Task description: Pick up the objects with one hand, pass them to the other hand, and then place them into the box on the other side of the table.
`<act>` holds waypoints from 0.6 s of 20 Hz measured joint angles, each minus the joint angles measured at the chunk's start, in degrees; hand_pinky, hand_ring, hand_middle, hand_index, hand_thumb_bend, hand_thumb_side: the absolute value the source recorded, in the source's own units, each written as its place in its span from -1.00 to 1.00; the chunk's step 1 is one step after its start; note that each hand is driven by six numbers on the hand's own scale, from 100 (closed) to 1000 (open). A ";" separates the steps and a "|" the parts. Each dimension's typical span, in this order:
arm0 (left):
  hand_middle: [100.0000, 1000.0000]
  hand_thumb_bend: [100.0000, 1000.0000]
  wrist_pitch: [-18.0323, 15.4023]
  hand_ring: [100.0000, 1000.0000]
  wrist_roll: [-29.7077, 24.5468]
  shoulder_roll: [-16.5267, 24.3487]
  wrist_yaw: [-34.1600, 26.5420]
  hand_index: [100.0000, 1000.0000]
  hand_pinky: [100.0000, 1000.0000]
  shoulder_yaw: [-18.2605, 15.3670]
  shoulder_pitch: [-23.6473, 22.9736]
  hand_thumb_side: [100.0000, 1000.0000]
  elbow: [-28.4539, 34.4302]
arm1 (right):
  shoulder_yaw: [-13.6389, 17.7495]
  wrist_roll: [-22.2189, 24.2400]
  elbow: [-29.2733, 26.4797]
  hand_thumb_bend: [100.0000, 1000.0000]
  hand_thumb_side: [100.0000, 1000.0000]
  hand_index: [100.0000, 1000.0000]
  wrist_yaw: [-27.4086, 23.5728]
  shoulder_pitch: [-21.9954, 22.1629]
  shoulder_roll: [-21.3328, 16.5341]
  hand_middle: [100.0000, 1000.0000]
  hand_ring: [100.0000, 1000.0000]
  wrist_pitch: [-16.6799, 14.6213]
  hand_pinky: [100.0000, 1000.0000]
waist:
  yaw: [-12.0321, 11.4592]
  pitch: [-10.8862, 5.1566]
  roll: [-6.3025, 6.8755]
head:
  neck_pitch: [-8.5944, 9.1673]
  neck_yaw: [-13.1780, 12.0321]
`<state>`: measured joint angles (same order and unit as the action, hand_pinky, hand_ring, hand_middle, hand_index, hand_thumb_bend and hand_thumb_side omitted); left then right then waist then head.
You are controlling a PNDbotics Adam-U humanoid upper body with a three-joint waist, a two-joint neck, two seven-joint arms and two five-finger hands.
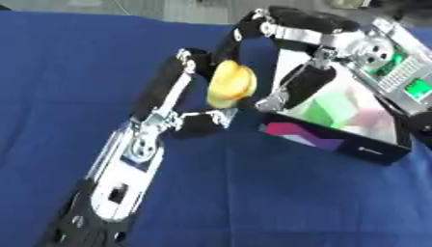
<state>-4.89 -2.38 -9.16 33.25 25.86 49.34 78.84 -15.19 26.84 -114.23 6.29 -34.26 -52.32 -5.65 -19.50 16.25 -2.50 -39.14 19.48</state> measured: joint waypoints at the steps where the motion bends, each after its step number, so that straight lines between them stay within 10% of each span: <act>1: -0.34 -1.00 0.00 -0.16 0.00 0.00 -0.05 -0.03 0.27 0.08 0.00 -1.00 0.10 | 0.01 0.00 -0.05 -0.28 -1.00 0.41 0.14 0.00 0.04 -0.25 0.43 -0.03 0.61 | 0.00 0.04 0.00 | 0.00 -0.02; 12: -0.34 -1.00 -0.27 -0.16 -0.06 -0.01 -1.26 -0.03 0.27 0.14 -0.21 -1.00 0.69 | 0.14 -0.22 -0.16 -0.75 -1.00 0.12 1.00 0.45 0.17 -0.68 0.21 -0.30 0.49 | 0.08 0.13 0.00 | 0.00 -0.20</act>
<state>-5.16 -2.43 -9.17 32.00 26.00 49.13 79.53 -15.04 26.62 -114.39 7.29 -33.81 -52.15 -5.95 -19.42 16.39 -2.50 -39.15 19.28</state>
